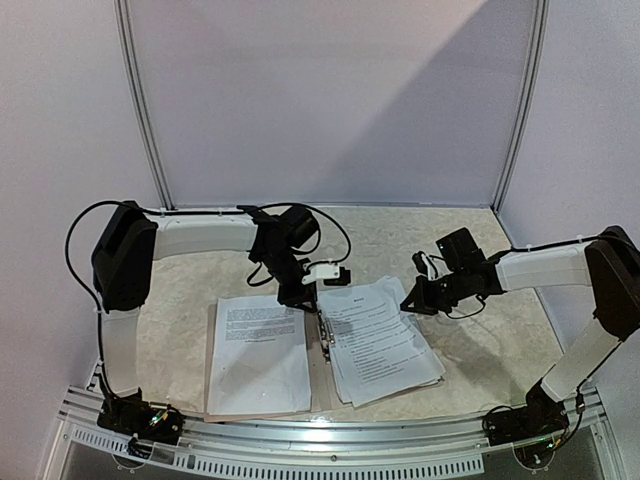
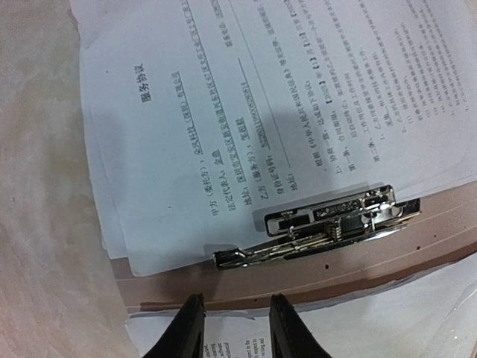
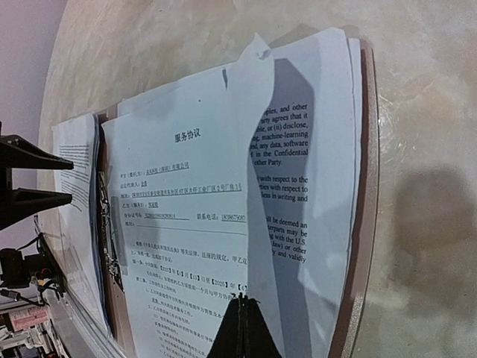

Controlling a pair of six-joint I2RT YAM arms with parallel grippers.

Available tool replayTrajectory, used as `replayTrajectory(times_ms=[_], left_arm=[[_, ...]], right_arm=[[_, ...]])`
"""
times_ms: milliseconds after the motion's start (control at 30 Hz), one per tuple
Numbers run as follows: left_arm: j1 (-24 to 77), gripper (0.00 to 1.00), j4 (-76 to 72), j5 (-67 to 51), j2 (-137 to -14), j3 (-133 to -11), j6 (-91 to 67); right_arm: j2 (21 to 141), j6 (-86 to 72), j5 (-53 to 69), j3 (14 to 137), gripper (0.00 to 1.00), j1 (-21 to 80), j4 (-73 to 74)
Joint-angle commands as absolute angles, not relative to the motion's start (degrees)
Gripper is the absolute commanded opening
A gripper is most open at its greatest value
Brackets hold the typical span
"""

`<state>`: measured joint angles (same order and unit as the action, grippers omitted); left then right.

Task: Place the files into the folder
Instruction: Adjust the file in the folder with some files.

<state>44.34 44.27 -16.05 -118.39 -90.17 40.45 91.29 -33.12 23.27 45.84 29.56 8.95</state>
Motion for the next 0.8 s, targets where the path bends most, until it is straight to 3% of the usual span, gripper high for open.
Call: replayTrajectory(times_ms=[0, 300, 567, 767], left_arm=[[44.2, 0.33, 45.0, -17.2, -116.6, -90.1, 41.3], [43.9, 0.34, 44.2, -15.4, -116.5, -89.5, 40.1], [43.9, 0.34, 43.6, -14.5, -117.0, -88.5, 40.2], [43.9, 0.34, 43.8, -14.5, -116.8, -88.6, 40.4]], right_arm=[[91.4, -36.4, 22.4, 43.8, 0.0, 29.6, 6.4], [84.7, -41.1, 20.6, 37.8, 0.0, 29.6, 2.6], [84.8, -41.6, 21.5, 35.5, 0.13, 29.8, 1.4], [87.7, -40.2, 24.2, 38.0, 0.09, 29.8, 1.9]])
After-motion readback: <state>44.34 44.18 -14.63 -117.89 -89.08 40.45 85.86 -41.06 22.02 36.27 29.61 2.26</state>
